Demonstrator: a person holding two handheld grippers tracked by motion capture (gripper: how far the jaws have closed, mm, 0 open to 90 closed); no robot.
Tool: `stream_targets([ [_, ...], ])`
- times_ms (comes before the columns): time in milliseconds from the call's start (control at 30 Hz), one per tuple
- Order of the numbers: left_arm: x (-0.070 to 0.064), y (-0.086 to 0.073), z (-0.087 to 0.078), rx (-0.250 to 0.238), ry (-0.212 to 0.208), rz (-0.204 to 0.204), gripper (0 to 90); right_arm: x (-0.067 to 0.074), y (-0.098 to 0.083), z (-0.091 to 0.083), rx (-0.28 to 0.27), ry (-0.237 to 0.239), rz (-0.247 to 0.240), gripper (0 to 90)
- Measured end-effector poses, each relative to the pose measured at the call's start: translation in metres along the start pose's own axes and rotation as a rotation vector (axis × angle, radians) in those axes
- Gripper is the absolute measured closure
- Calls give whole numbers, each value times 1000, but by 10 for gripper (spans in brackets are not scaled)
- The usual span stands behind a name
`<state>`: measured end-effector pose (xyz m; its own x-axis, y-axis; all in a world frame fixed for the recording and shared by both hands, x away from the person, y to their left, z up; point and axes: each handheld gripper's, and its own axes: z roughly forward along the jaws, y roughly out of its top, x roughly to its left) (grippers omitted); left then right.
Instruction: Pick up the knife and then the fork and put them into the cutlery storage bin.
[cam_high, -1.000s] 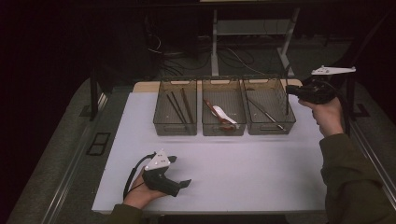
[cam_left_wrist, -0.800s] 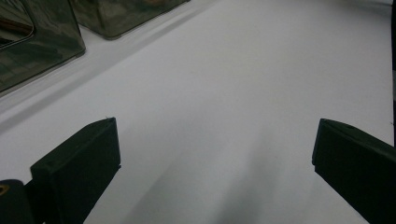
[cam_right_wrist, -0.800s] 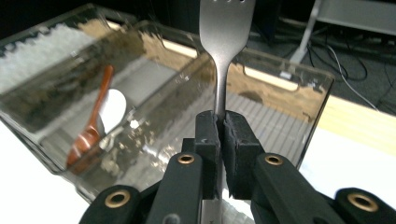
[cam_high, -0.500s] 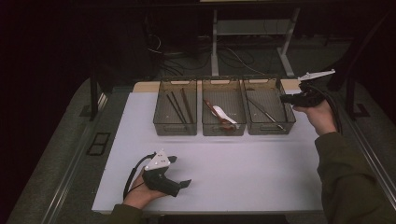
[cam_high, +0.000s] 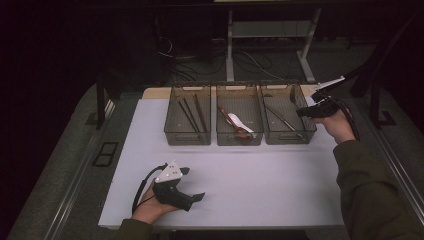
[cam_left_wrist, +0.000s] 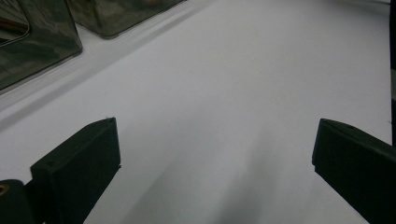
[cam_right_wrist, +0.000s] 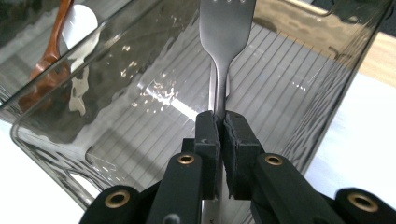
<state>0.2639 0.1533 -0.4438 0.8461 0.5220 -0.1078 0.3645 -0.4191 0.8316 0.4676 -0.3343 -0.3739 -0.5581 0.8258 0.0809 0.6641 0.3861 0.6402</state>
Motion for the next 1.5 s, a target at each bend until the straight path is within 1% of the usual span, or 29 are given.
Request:
stream_targets([
  [100,0,0,0,-1,-1,-2,0,1,0,6,27,1,-6,842],
  [167,0,0,0,0,-1,0,0,1,1,10,46,-2,-18,842],
  [233,0,0,0,0,-1,-1,0,2,1,14,69,-11,-27,841],
  [367,0,0,0,0,-2,-1,0,4,3,20,111,-9,-40,839],
  [467,0,0,0,-1,-1,-2,0,6,3,24,126,-6,-54,815],
  [533,0,0,0,-2,-1,-1,0,8,4,25,114,-12,-53,755],
  [667,0,0,0,0,-1,-1,0,9,5,24,96,-11,-49,666],
  [733,0,0,0,0,-2,1,0,8,5,23,84,-1,-35,619],
  [800,0,0,0,0,-1,0,0,8,5,21,71,3,-36,570],
  [867,0,0,0,-1,0,-2,0,8,5,18,54,9,-25,533],
  [1033,1,1,1,0,2,-1,0,9,2,7,3,31,8,468],
  [1133,2,1,1,0,6,-4,0,10,-1,0,-28,48,15,439],
  [1333,2,1,0,2,9,-4,0,19,-12,-13,-64,60,-18,418],
  [1400,2,1,0,0,8,-6,0,23,-17,-17,-85,77,-10,395],
  [1433,2,1,0,-1,7,-6,0,25,-19,-19,-92,83,-14,378],
  [1500,3,1,0,1,5,-4,0,30,-24,-22,-109,71,-19,358],
])
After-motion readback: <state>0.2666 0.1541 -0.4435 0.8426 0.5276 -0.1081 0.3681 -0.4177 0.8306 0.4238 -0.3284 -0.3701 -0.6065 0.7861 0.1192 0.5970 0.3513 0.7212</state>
